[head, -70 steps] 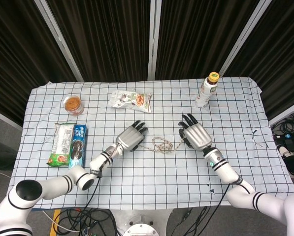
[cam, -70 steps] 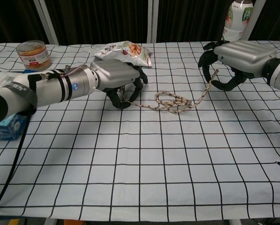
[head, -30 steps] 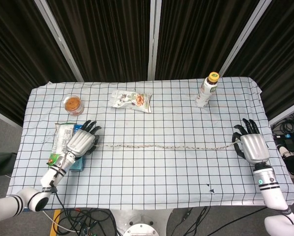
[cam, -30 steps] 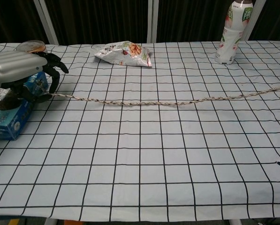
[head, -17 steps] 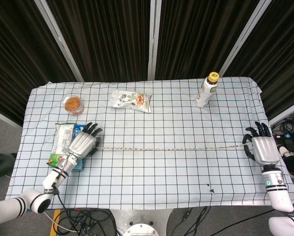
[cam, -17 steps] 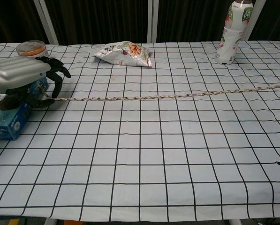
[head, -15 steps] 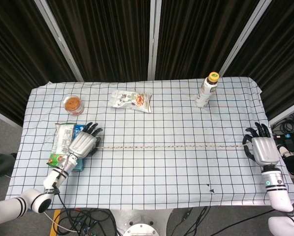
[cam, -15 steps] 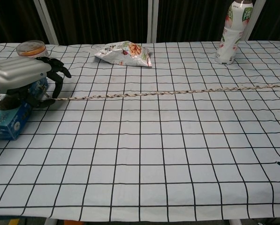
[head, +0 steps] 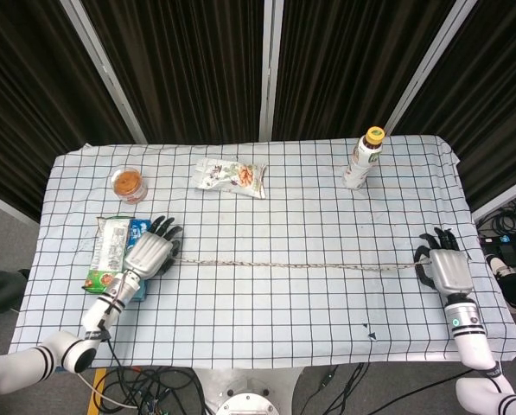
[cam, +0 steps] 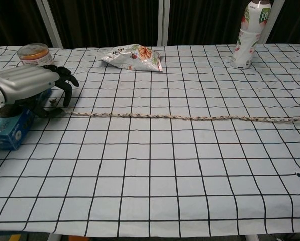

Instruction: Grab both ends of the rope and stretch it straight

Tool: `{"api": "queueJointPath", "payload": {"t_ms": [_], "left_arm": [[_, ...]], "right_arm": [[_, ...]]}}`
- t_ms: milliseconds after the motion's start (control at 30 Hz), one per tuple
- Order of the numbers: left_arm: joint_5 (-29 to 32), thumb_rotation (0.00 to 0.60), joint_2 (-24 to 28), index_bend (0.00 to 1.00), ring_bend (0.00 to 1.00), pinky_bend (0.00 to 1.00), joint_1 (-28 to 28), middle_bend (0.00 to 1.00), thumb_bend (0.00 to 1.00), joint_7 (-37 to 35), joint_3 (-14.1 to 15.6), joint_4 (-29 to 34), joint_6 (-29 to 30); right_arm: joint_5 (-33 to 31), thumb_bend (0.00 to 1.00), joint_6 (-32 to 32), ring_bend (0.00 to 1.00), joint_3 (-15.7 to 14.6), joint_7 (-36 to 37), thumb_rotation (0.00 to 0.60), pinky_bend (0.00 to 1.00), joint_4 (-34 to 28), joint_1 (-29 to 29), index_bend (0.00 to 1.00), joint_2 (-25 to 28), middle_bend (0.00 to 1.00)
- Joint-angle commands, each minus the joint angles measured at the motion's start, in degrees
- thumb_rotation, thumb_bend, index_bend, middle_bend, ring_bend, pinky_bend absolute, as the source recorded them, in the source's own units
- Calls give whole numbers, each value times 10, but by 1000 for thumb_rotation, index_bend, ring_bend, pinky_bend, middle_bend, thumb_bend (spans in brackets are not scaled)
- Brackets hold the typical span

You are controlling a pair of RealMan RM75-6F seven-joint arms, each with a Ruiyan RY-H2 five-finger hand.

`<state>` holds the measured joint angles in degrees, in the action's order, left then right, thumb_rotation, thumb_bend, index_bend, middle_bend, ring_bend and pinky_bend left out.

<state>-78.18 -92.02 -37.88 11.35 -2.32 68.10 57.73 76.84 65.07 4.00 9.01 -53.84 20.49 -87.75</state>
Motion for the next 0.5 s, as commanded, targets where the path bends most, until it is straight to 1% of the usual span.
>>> {"api": "queueJointPath", "payload": {"t_ms": [33,133,200,300,367,433,500], "left_arm": [[-2,600,-2,376,0,0,3,150,272,1,-2,0,5],[-5,600,4,318,0,0,8,147,242,3,-3,12,15],[-9,600,18,287,0,0,13,146,219,6,-5,30,27],[-15,600,63,268,0,0,33,145,205,-2,-13,82,69],[-14,600,105,268,0,0,56,145,204,-22,-18,121,104],[-11,600,142,268,0,0,84,145,198,-46,-21,148,141],[-3,600,172,268,0,0,112,145,183,-63,-23,161,174]], "right_arm": [[2,291,-6,0,0,10,600,0,-5,-2,302,0,131],[7,246,7,0,4,11,600,0,-23,-6,220,11,115],[13,228,22,0,6,9,600,0,-45,-10,187,25,106],[26,227,61,0,10,-10,600,0,-99,-20,181,63,104],[31,235,79,0,11,-26,600,0,-147,-30,178,101,113],[40,249,87,0,6,-21,600,0,-202,-39,174,145,121],[48,257,104,0,2,-13,600,0,-250,-52,174,182,123]]}}
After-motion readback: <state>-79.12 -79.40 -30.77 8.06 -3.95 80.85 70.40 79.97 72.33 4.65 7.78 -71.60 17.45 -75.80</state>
